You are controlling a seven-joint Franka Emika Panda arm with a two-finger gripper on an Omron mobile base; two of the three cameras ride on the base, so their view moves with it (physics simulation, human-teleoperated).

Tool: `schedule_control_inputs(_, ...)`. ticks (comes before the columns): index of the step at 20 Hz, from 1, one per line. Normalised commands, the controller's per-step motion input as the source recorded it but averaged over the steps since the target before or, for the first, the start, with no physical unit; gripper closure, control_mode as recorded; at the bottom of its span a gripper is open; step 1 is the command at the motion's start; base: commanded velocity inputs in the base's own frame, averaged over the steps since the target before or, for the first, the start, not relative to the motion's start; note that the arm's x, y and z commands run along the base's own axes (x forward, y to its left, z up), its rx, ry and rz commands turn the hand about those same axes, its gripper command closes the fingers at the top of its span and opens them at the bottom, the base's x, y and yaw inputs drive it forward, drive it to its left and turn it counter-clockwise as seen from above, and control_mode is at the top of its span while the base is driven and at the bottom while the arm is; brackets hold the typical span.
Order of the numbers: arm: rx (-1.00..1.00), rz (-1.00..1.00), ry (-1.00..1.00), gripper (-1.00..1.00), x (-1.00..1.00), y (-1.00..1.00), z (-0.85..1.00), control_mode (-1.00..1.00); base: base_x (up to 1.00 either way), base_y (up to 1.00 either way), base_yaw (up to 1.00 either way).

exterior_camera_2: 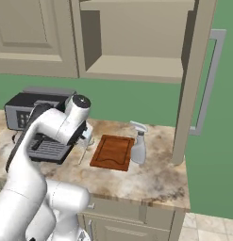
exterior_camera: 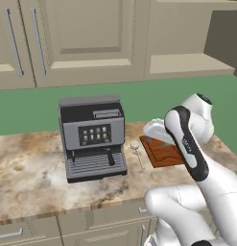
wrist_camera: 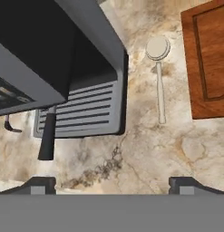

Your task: Grab the spray bottle from the cabinet, then place it next to the cutting board for sanitizing. Then grab the dish brush from the countertop next to the sink and place it next to the cutting board.

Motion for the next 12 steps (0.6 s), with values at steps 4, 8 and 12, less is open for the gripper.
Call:
schedule_control_inputs(4,-0.03,0.00,-0.15,-1.00,-0.95,0.04,1.00,-1.00,0.00,0.00,0.00)
schedule_control_inputs(8,-0.02,0.00,-0.18,-1.00,-0.91,0.05,1.00,-1.00,0.00,0.00,0.00)
schedule_control_inputs(12,0.00,0.00,-0.20,-1.00,-0.94,0.00,1.00,-1.00,0.00,0.00,0.00)
